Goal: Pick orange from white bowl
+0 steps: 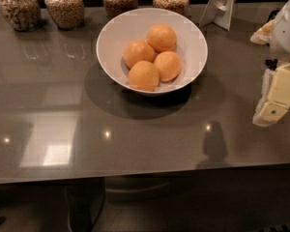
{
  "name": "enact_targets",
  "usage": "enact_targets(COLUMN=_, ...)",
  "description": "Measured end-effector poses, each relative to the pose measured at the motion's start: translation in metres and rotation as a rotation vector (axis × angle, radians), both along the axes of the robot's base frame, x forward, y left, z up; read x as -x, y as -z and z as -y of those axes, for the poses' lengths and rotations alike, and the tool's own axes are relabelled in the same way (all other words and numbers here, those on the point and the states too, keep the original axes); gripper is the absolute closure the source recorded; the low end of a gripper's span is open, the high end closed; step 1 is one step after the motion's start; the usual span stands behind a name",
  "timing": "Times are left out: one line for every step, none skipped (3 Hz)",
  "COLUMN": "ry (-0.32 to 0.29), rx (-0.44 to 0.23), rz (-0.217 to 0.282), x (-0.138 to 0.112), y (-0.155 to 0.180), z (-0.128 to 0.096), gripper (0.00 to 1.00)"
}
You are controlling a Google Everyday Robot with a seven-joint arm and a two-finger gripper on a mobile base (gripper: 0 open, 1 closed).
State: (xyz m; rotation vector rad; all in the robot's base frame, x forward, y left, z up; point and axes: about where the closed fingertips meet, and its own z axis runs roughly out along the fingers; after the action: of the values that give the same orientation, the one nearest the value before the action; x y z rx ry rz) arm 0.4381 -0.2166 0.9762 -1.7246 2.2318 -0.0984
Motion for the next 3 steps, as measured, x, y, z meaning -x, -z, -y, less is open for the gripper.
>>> enact_targets(ry=0.0, rx=0.0, rz=0.0, x=0.0, y=0.0, z=0.0, gripper=0.0)
enact_targets(ry=-0.009, rx=-0.061, rz=0.08, x=-0.016, y=-0.006, z=-0.003, gripper=0.0)
enact_targets(ry=-0.031, rx=-0.172, rz=0.22, x=-0.056, y=-0.02, z=-0.013, gripper=0.0)
